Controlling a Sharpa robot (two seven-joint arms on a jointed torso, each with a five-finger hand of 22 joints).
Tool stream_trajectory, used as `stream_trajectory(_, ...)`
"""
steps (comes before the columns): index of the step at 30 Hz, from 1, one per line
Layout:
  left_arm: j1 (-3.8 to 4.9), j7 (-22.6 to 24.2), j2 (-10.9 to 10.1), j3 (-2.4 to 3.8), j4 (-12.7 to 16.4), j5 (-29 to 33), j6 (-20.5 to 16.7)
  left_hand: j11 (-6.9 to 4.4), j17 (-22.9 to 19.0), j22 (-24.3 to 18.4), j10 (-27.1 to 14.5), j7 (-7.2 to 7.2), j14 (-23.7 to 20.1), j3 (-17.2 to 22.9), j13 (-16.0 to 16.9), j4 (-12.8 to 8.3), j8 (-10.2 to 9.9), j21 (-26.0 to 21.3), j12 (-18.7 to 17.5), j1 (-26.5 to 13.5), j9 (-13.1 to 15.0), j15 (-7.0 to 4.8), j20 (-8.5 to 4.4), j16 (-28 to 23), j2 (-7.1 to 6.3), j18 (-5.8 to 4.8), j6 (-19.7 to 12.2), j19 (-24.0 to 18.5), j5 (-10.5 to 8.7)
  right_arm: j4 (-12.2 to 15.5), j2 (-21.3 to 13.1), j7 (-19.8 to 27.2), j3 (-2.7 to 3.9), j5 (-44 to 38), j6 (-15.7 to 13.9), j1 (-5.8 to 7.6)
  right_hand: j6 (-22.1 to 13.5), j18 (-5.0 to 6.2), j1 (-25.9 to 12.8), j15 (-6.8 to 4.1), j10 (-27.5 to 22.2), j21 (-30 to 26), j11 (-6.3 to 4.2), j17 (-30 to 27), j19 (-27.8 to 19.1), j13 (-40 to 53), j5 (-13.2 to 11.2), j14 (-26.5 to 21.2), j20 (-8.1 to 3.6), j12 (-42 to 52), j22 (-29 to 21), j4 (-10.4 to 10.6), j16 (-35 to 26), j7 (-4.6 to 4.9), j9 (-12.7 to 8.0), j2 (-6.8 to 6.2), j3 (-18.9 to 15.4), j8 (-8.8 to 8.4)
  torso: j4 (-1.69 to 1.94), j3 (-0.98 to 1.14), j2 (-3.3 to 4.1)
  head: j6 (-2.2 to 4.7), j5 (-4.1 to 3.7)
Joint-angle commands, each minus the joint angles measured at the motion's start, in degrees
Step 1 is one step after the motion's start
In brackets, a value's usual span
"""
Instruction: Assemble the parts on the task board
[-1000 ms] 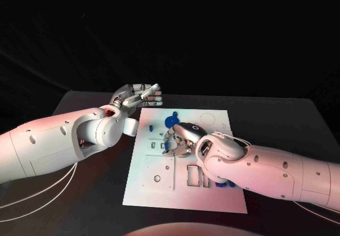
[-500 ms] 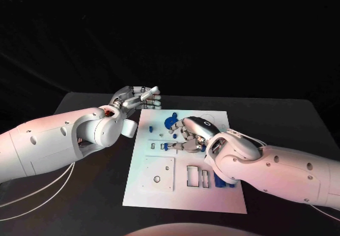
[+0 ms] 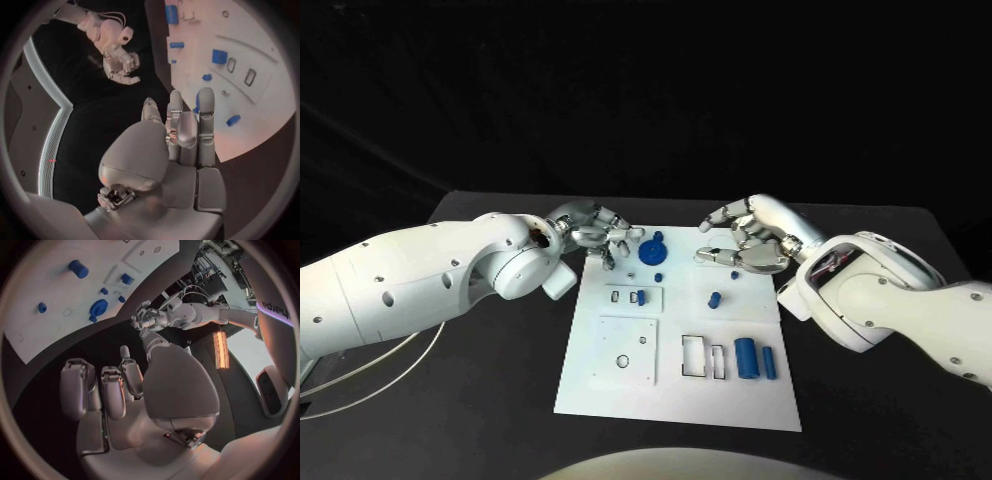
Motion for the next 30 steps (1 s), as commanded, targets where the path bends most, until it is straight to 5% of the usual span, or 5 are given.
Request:
stream_trajectory(1, 0.14, -13.1, 0.6, 0.05, 0.9, -17.1, 8.6, -0.33, 4.1, 6.5, -1.2, -0.5, 1.7, -1.6, 3.5, 0.3, 1.4, 4.7, 4.0, -0.5, 1.9, -0.28, -0.14, 5.1, 0.41, -1.25, 0.0, 1.7, 0.89, -0.8, -0.8, 2.3, 0.05, 6.7, 0.7, 0.4, 0.1, 0.26, 0.2, 0.15, -0.4, -0.1, -0.05, 15.1, -0.2, 0.4, 0.7, 6.0, -0.14, -0.3, 9.3, 0.1, 0.3, -0.22, 0.1, -0.27, 0.5, 0.25, -0.15, 0.33, -0.83, -0.29, 0.5)
stream_trajectory(5, 0.37, -17.8, 1.6, 0.05, 1.2, -23.5, 11.6, -0.76, 9.5, 15.4, -1.9, -1.01, 4.2, -1.7, 8.2, 0.4, 2.9, 10.8, 9.7, -4.4, 4.2, -0.69, -0.43, 11.2, 0.55, -2.43, 0.3, 4.9, -0.7, -1.9, -1.3, 2.4, 0.09, 7.9, 0.0, 0.78, 0.1, 0.22, 0.2, 0.13, -0.3, 0.0, -0.07, 15.1, -0.1, 0.4, 1.6, 6.0, -0.15, -0.2, 9.4, 0.3, 0.3, -0.25, 0.2, -0.37, 0.8, 0.36, -0.15, 0.52, -1.08, -0.57, 0.58)
stream_trajectory(12, 0.8, -22.8, 3.9, 0.02, 0.3, -27.2, 13.9, -1.36, 13.9, 22.6, -0.6, -1.73, 6.2, -1.7, 15.1, 0.4, 5.0, 15.2, 17.5, -9.2, 7.1, -1.21, -0.86, 15.6, 0.48, -3.48, 1.2, 8.4, -3.47, -3.0, -1.5, 2.3, 0.1, 8.4, -1.3, 1.07, 0.1, 0.15, 0.3, 0.09, -0.2, 0.3, -0.12, 15.1, 0.1, 0.5, 2.9, 6.0, -0.19, -0.1, 9.6, 0.3, 0.3, -0.28, 0.4, -0.61, 1.3, 0.5, -0.16, 0.75, -1.25, -0.97, 0.84)
stream_trajectory(19, 1.5, -25.5, 6.1, -0.15, -0.6, -28.3, 15.0, -1.91, 16.0, 26.6, 1.1, -2.37, 7.1, -1.7, 19.9, 0.4, 6.8, 17.5, 22.5, -11.8, 9.7, -1.69, -1.31, 17.4, 0.54, -4.16, 2.1, 10.6, -4.75, -3.7, -1.4, 1.8, 0.1, 8.3, -1.6, 1.24, 0.1, 0.13, 0.3, 0.08, -0.2, 0.4, -0.12, 15.1, 0.2, 0.5, 3.0, 6.0, -0.2, -0.1, 9.6, 0.4, 0.3, -0.28, 0.4, -0.63, 1.4, 0.51, -0.24, 0.66, -1.09, -1.2, 0.75)
stream_trajectory(30, 2.63, -27.5, 8.5, -1.2, -2.0, -28.7, 18.1, -2.09, 16.3, 27.4, 1.1, -2.59, 7.2, -1.7, 21.0, 0.4, 7.4, 17.9, 23.4, -13.2, 11.5, -1.86, -1.54, 17.7, 1.28, -4.25, 2.0, 10.9, -4.09, -4.6, -1.1, 1.1, 0.09, 8.1, -1.2, 1.3, 0.1, 0.12, 0.2, 0.08, -0.2, 0.4, -0.12, 15.1, 0.2, 0.5, 3.2, 6.0, -0.2, -0.1, 9.6, 0.4, 0.3, -0.28, 0.4, -0.72, 1.4, 0.54, -0.07, 0.64, -0.99, -1.84, 0.49)
